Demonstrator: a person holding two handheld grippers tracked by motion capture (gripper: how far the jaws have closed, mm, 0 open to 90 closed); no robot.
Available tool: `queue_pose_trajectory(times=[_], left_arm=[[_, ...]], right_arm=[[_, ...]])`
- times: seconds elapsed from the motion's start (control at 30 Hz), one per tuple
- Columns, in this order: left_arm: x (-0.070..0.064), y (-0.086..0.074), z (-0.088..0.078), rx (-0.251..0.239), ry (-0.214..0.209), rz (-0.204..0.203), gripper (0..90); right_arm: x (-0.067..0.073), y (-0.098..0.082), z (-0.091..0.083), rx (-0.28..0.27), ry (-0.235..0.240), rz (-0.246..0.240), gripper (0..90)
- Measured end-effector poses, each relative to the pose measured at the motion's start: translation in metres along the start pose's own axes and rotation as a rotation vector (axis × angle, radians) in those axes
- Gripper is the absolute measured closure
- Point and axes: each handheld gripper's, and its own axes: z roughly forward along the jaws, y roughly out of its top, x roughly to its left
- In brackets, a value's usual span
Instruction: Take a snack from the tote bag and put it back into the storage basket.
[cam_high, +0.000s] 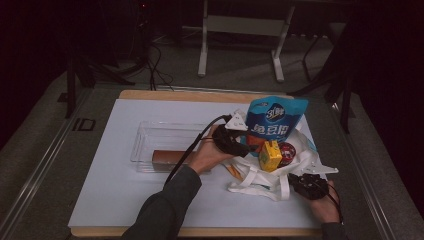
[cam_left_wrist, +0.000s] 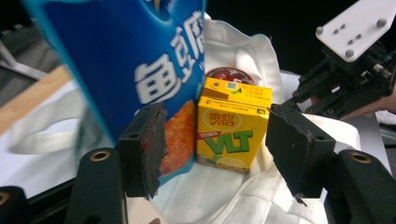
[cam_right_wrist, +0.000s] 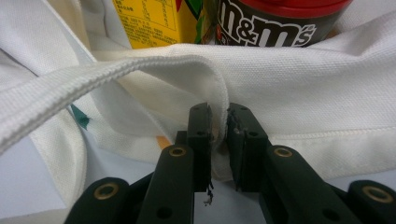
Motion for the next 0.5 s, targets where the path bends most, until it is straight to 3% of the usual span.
queue_pose_trajectory(times=[0.03, 0.23, 0.5], left_arm=[[-0.002, 0.002, 0.007, 0.024, -0.007, 0.010, 37.2], [-0.005, 0.008, 0.020, 0.038, -0.015, 0.023, 36.1], [-0.004, 0.009, 0.035, 0.026, -0.052, -0.010, 32.8]], right_arm=[[0.000, 0.000, 0.000, 0.000, 0.000, 0.000, 79.2], [0.000, 0.000, 0.000, 0.000, 0.002, 0.000, 79.3], [0.000, 0.000, 0.000, -0.001, 0.003, 0.000, 79.3]])
